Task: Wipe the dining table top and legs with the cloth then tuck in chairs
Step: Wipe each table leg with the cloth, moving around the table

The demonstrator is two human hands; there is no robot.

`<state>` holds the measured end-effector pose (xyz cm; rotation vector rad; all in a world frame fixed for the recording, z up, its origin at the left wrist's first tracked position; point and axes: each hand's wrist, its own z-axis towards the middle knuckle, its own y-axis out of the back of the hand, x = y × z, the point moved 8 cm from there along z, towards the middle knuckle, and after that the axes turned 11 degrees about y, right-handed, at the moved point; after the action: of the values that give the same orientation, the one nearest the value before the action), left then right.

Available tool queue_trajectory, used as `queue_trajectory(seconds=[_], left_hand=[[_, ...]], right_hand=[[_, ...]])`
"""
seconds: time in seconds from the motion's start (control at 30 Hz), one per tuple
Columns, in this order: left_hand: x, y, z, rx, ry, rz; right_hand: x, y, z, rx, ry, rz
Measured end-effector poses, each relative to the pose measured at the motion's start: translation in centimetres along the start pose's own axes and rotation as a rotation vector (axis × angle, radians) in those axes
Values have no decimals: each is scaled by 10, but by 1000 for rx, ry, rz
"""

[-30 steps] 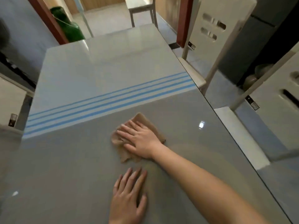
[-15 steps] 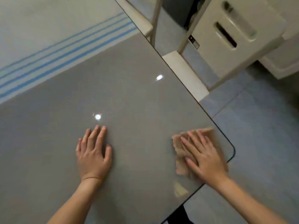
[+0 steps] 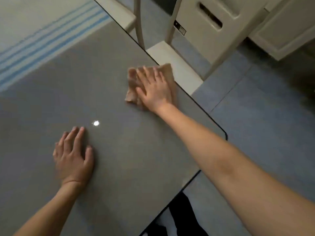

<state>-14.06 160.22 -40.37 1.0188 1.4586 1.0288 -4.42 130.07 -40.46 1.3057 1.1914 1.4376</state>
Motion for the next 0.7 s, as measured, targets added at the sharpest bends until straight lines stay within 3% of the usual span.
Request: queue_trajectory(seconds=[0.13, 0.23, 0.3, 0.4, 0.47, 0.53, 0.6, 0.7], left_hand=[[-1, -3, -1, -14, -12, -4], [2, -5, 0, -33, -16, -9], [3, -5, 0, -57, -20, 2], [5, -5, 0, -69, -19, 0], [5, -7, 1, -62, -21, -4], [4, -8, 0, -67, -30, 19], [3, -9, -1, -61, -37, 45], [-1, -8, -13, -36, 32, 5]], right_hand=[[101, -23, -120, 56, 409, 115], [87, -18, -211, 169, 596, 140], [20, -9, -218, 149, 558, 118], [-86, 10, -180, 52, 294, 110], [-112, 19, -158, -19, 87, 229], [-103, 17, -156, -74, -85, 190], [-65, 13, -172, -128, -38, 117], [-4, 4, -208, -124, 189, 154]])
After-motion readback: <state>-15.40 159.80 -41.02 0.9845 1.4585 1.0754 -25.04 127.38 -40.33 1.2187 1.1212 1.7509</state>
